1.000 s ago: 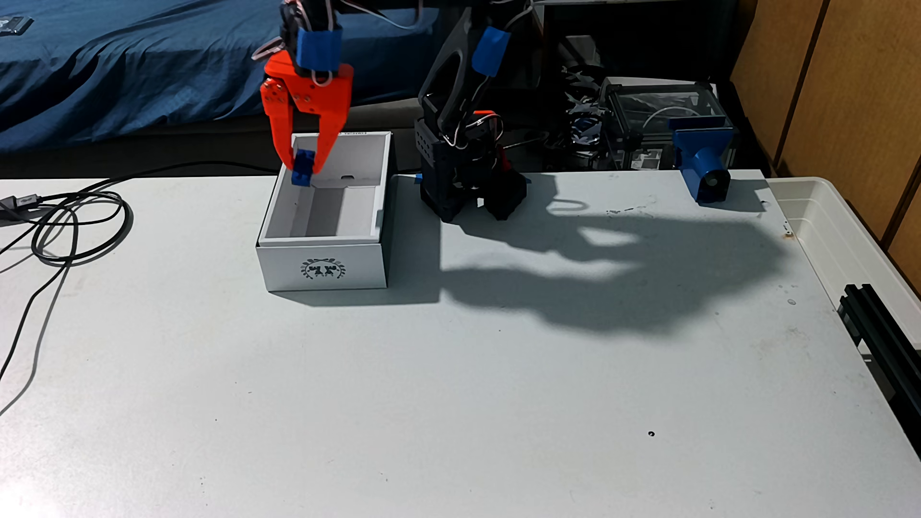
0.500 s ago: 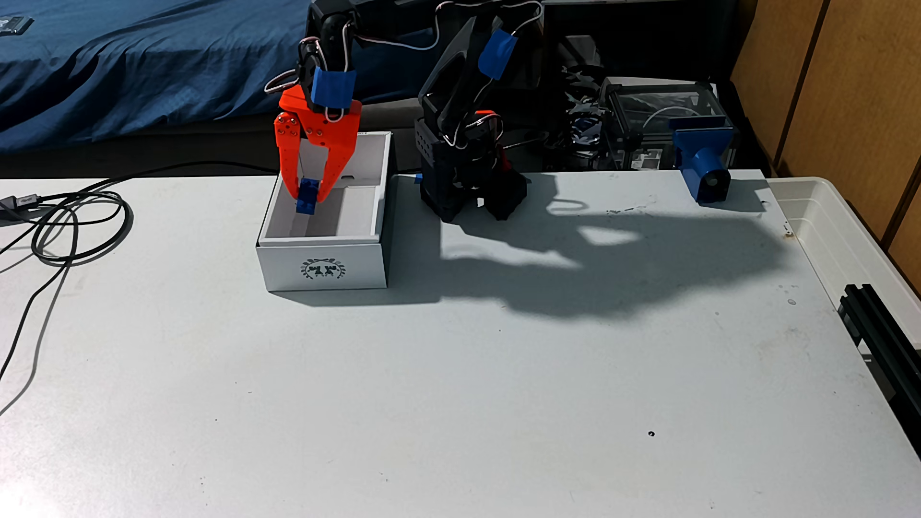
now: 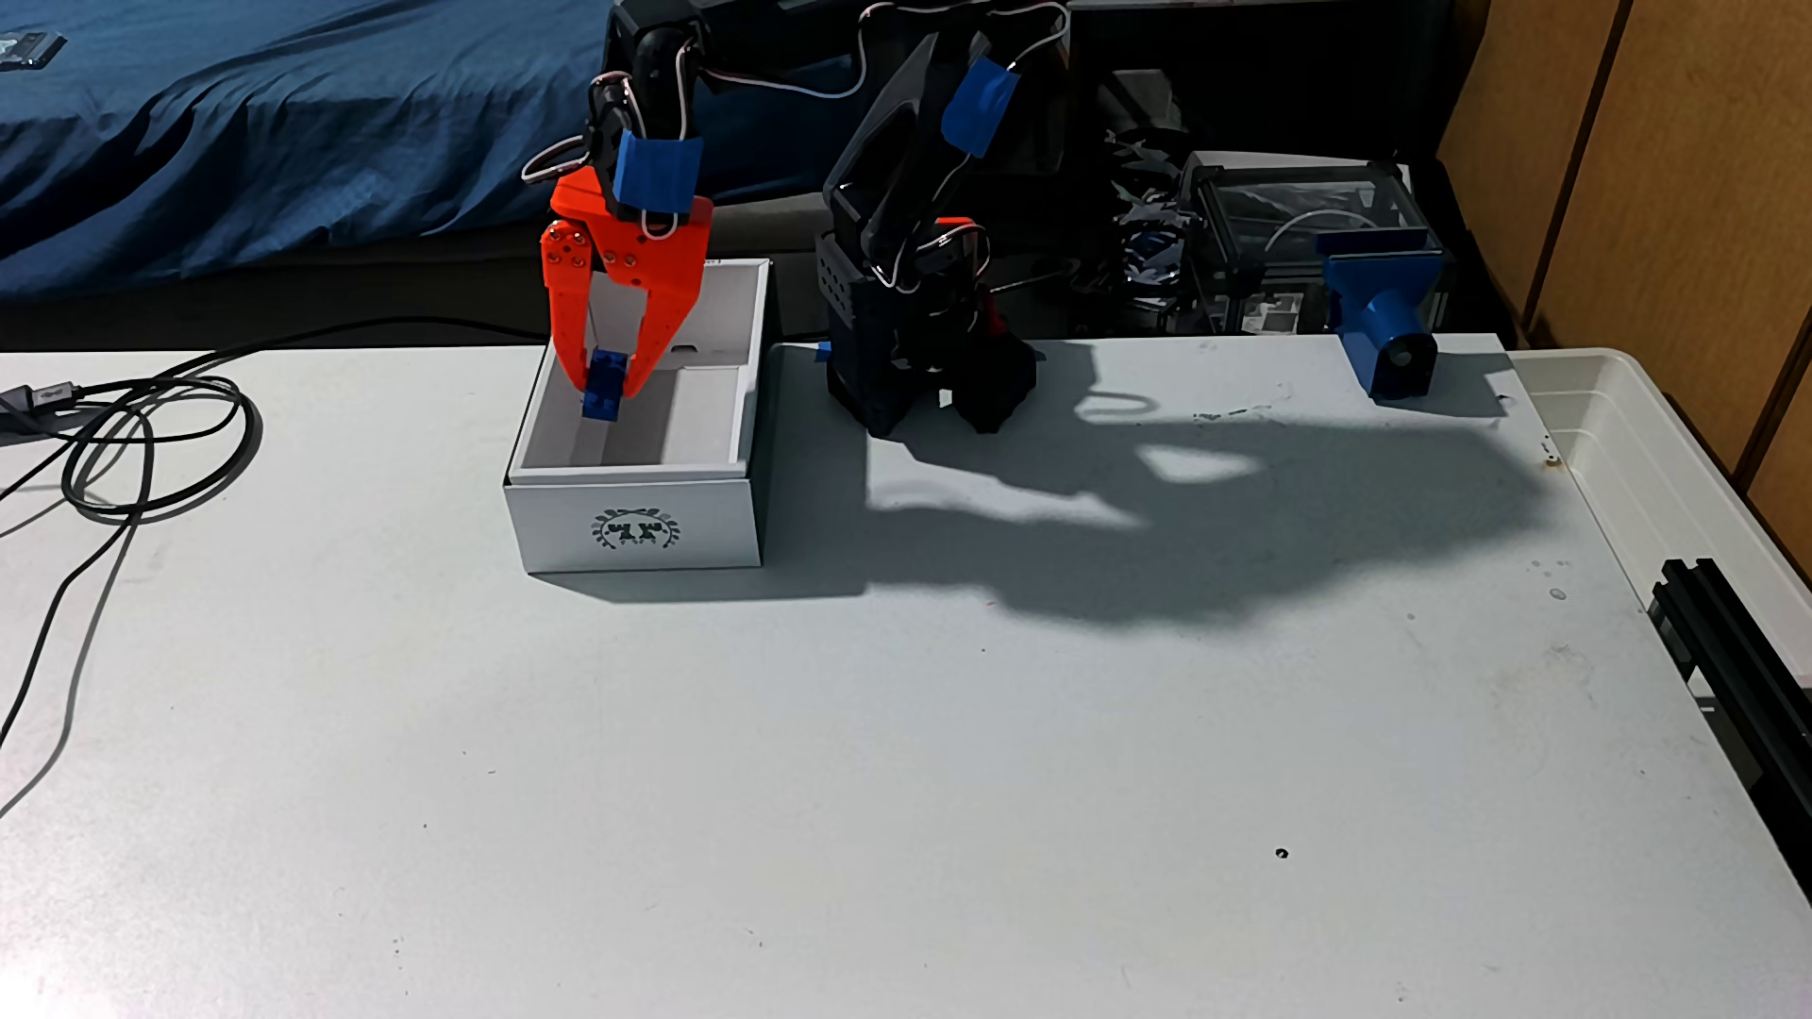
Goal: Grab the blue brick and place in box
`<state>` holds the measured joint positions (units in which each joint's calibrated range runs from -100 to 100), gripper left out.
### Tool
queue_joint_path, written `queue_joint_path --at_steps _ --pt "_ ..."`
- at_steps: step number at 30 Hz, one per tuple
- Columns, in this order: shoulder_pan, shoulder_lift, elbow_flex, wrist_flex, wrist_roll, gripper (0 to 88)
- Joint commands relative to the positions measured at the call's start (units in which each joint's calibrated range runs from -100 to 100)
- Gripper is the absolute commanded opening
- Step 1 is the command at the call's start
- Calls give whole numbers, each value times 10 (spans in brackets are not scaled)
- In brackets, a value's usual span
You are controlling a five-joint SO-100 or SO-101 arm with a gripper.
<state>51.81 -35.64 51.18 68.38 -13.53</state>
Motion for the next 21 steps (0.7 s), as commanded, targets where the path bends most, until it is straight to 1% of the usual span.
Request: queue_joint_path --at_steps 1,15,21 --pt "3 -13 1 0 4 107" --pt "2 -20 -9 -4 1 102" --pt "-4 -22 -64 1 -3 101"
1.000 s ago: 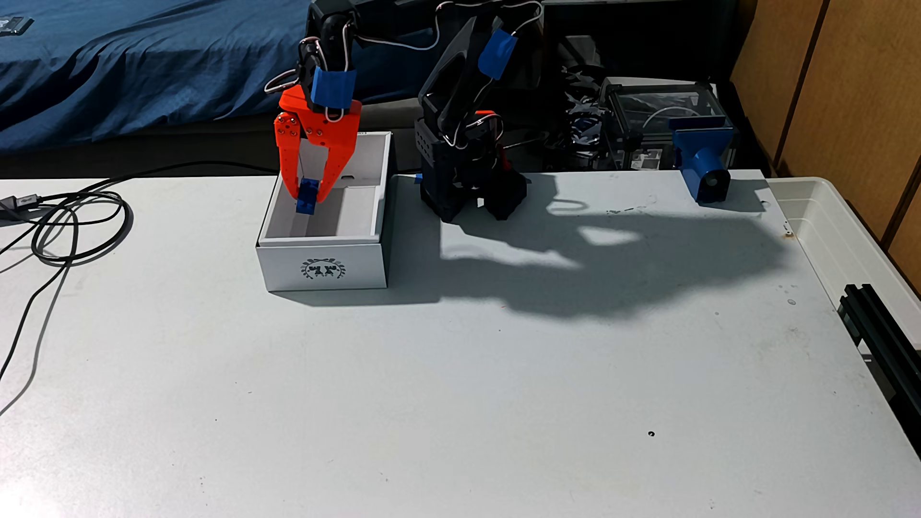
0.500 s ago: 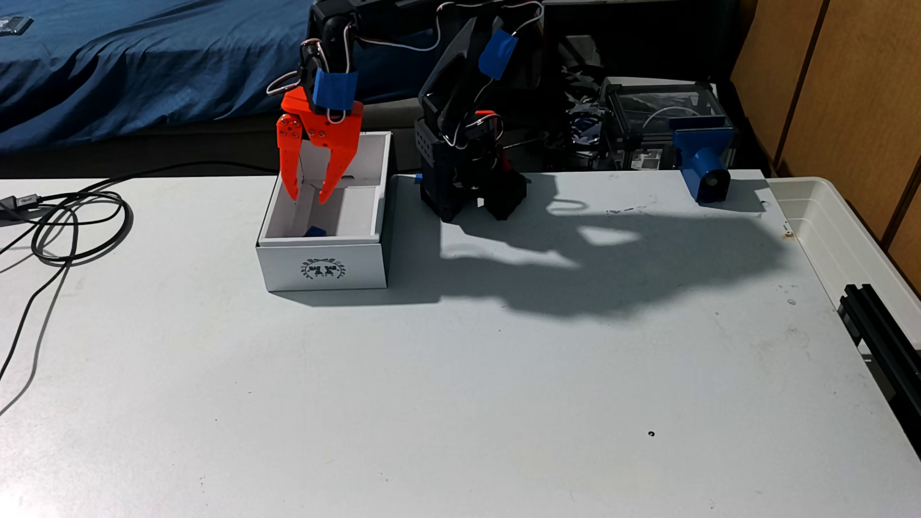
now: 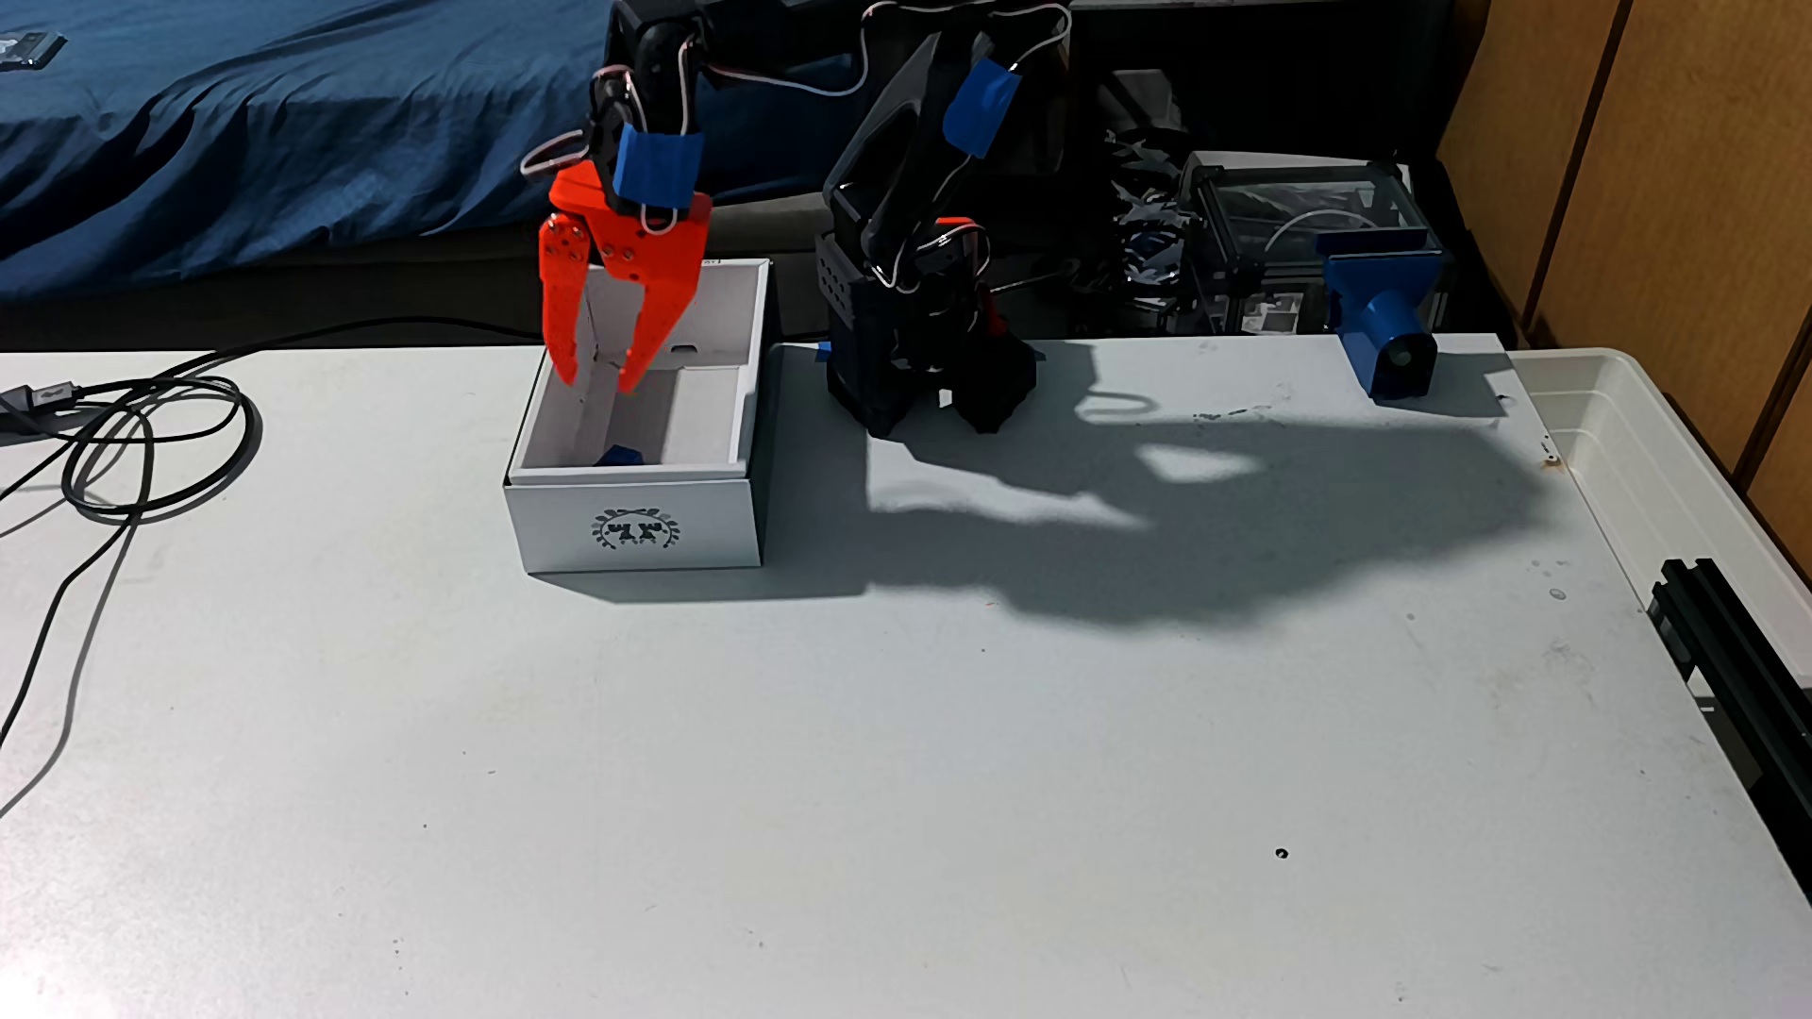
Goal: Grab the blue brick and place in box
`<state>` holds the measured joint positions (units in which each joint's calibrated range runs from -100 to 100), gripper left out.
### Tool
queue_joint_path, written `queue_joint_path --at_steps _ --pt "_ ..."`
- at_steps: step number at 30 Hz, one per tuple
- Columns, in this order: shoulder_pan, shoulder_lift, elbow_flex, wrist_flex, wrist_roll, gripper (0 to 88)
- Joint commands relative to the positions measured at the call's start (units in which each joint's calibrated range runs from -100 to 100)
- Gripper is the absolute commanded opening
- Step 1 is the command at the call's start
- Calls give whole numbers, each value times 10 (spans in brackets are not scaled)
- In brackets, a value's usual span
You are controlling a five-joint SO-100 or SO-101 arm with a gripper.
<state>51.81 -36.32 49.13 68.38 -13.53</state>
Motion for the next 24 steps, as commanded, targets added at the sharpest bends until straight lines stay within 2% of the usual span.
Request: queue_joint_path --at_steps 1,7,13,24 --pt "-5 -15 -57 1 -3 101" --pt "-52 -15 -121 -6 -4 106" --pt "-144 -15 -135 -14 -5 108" --pt "-265 -16 -117 -103 -4 108"
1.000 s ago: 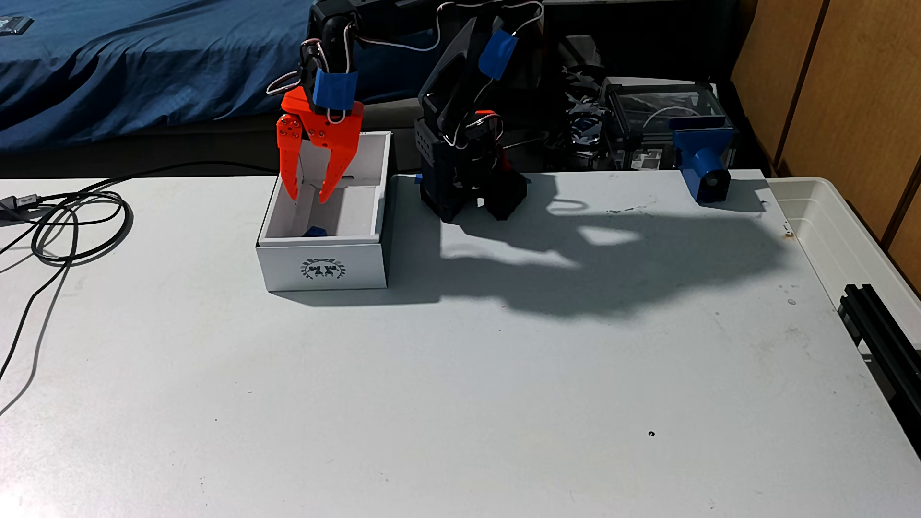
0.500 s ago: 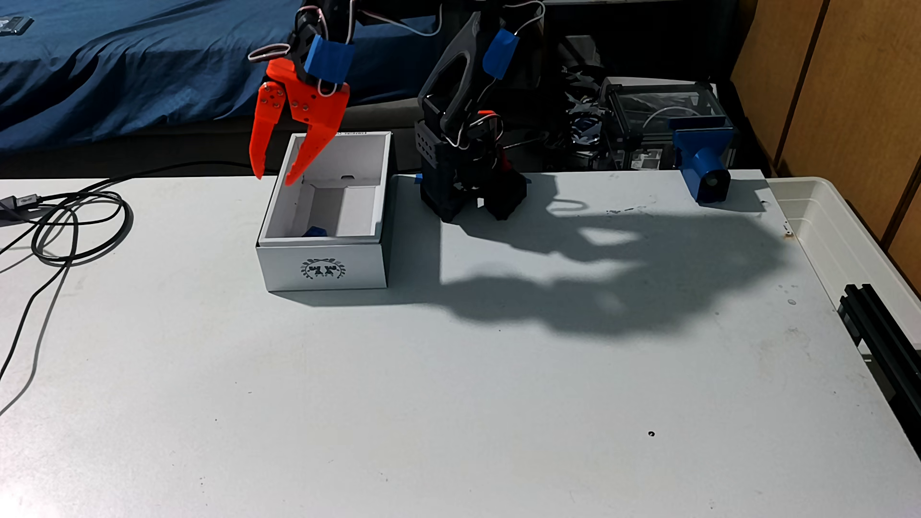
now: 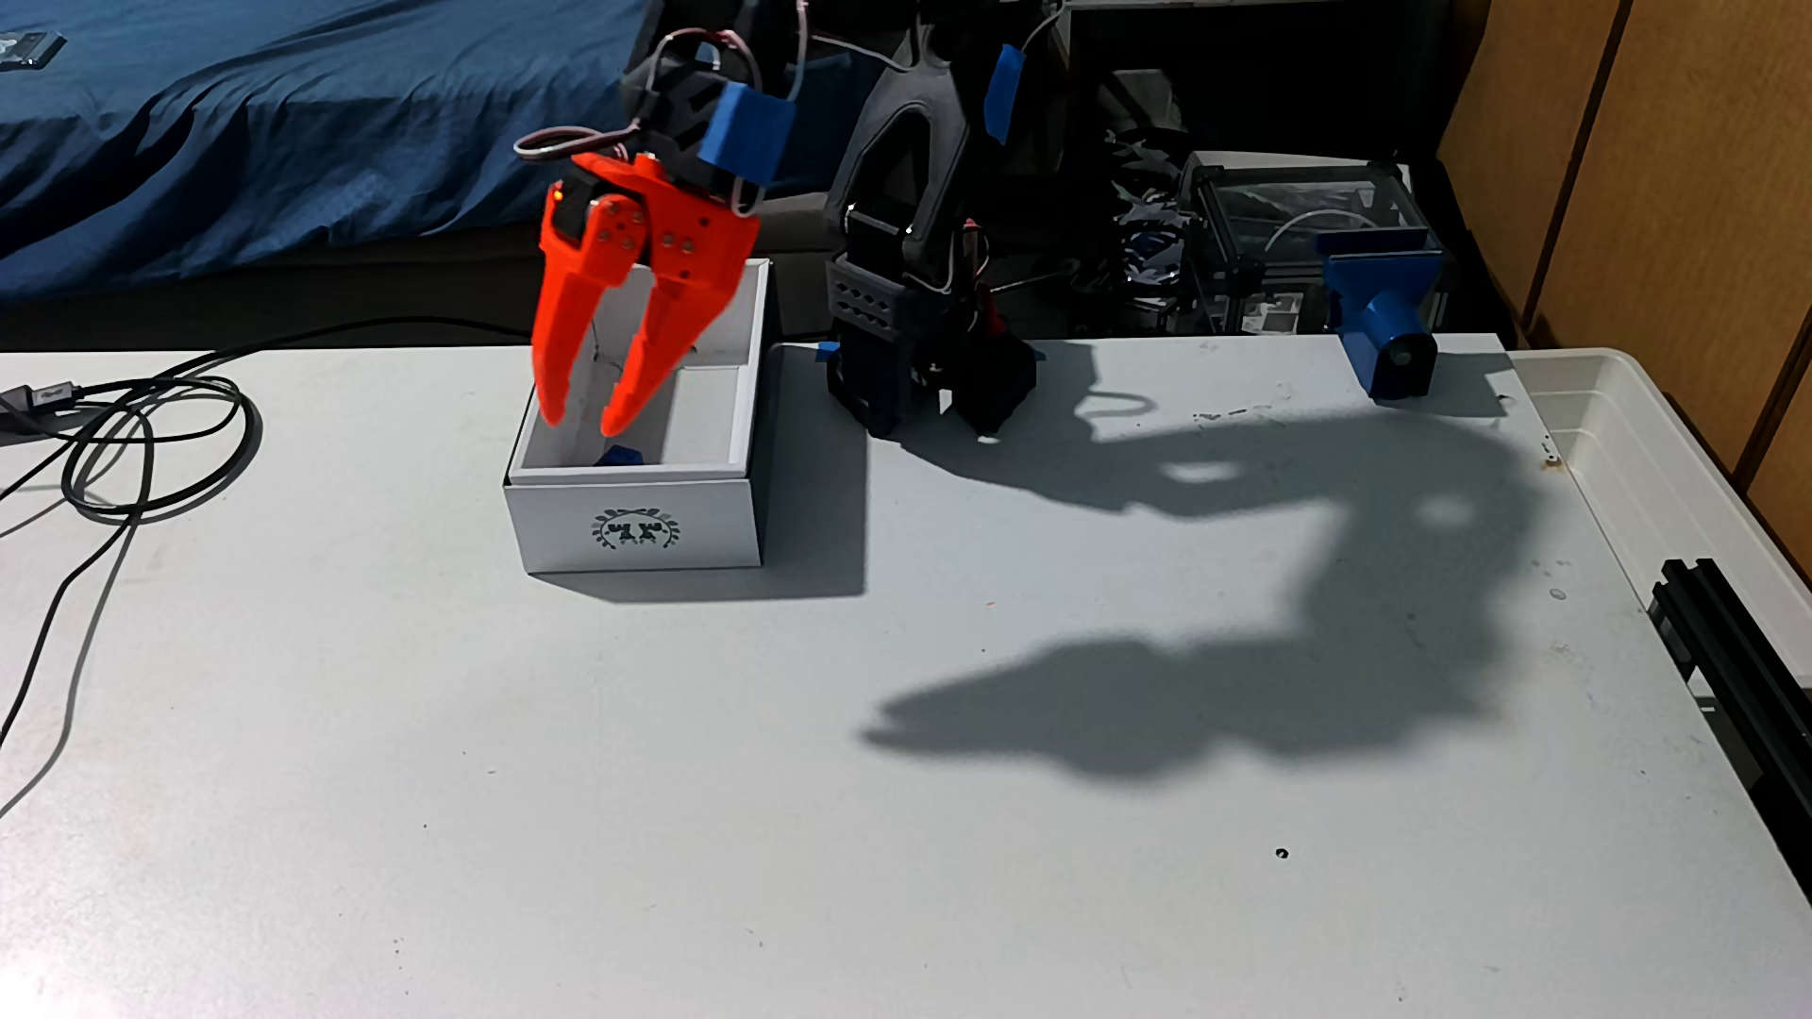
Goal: Grab the blue brick and place in box
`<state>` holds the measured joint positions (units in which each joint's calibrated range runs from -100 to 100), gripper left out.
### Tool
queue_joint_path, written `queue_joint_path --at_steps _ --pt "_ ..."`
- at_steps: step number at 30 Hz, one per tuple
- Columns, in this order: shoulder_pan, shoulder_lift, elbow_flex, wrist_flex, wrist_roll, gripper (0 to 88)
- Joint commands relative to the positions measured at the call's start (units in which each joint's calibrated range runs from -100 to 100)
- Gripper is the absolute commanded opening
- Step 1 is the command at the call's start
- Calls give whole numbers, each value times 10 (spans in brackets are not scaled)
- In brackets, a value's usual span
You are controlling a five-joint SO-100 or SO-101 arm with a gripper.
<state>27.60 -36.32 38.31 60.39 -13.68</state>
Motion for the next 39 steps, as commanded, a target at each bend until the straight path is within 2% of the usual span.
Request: queue_joint_path --at_steps 1,18,25,32,39 --pt "-32 -17 -2 -33 -3 108" --pt "-231 -30 28 -163 3 108" --pt "-297 -157 81 -192 5 108" --pt "-344 -337 215 -186 7 108" --pt "-350 -474 324 -186 94 106"
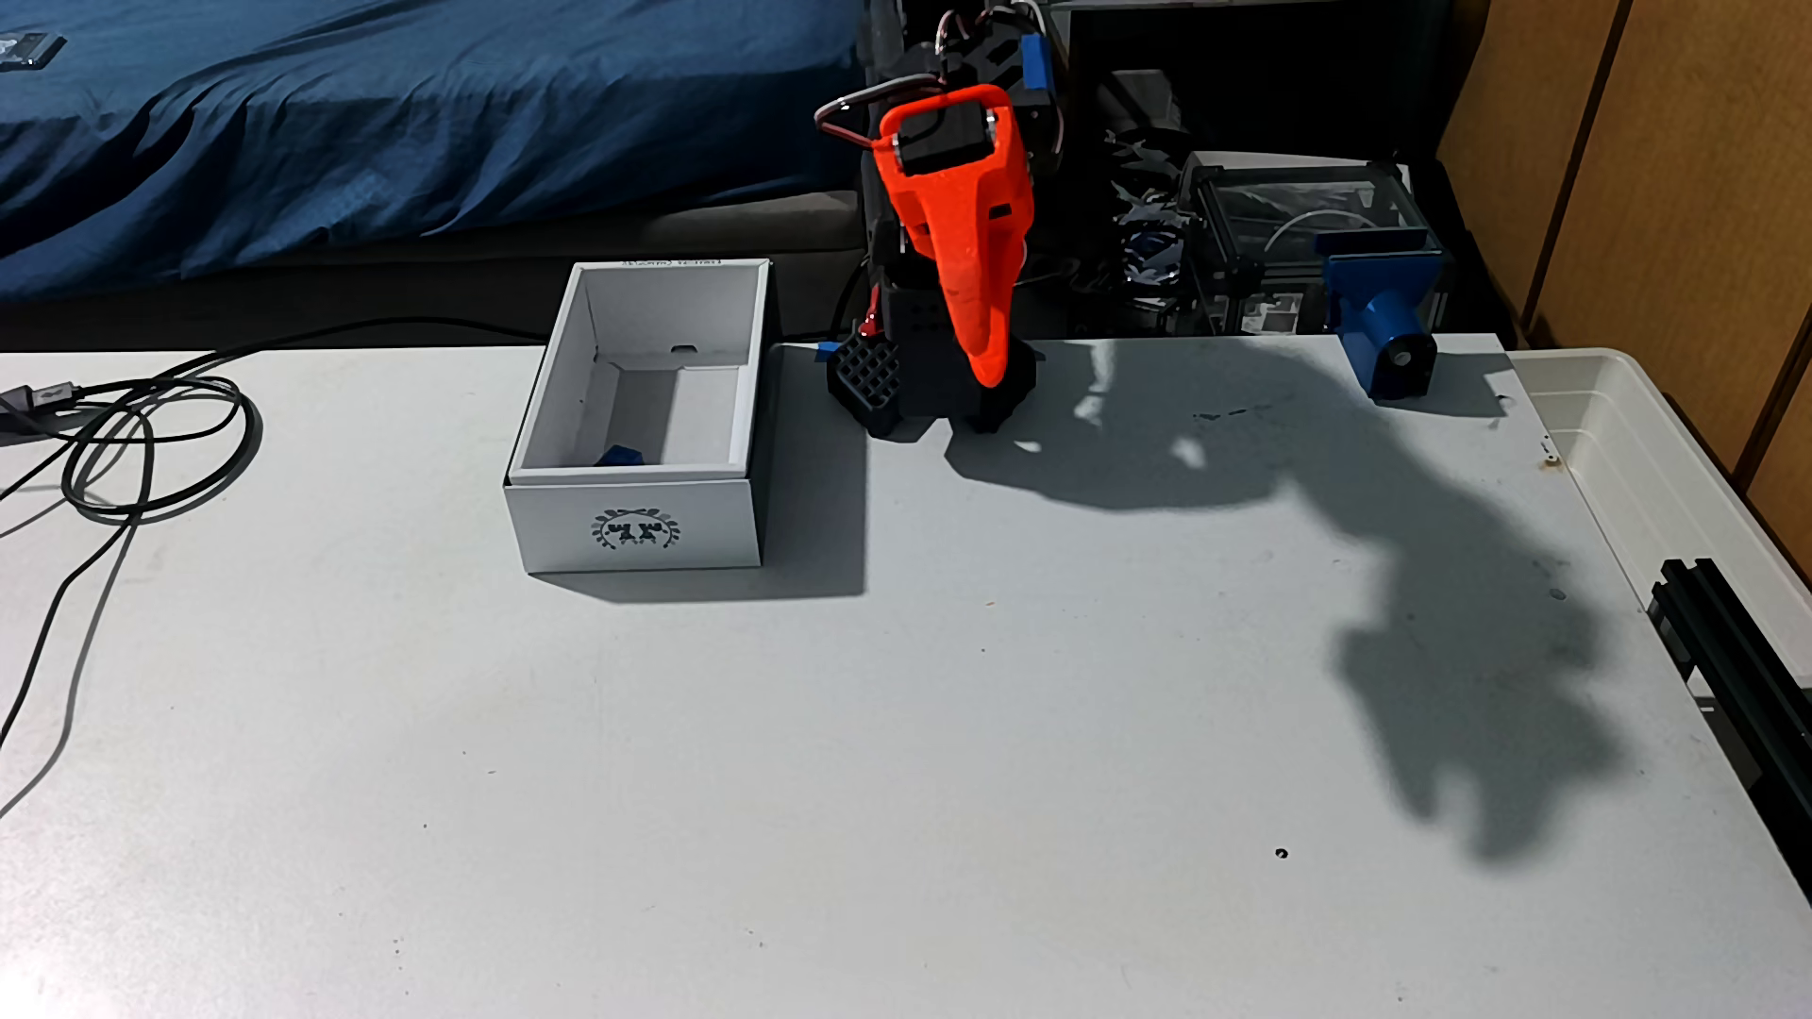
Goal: Grab the blue brick and place in box
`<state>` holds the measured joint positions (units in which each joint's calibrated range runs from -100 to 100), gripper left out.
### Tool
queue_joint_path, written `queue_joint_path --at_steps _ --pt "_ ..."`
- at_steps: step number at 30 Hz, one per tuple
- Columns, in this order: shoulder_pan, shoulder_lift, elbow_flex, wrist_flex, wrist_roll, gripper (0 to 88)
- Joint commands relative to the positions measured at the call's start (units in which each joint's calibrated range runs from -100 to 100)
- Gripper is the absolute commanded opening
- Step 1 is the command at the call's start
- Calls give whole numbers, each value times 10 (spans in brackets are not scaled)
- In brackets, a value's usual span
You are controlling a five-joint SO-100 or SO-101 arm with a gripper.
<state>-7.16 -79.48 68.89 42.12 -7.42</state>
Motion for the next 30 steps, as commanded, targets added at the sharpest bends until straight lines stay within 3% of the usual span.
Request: queue_joint_path --at_steps 1,16,24,30 --pt "-2 -53 28 -1 37 105" --pt "18 -195 229 20 49 108" --pt "18 -205 255 30 49 103" --pt "18 -205 258 100 49 108"
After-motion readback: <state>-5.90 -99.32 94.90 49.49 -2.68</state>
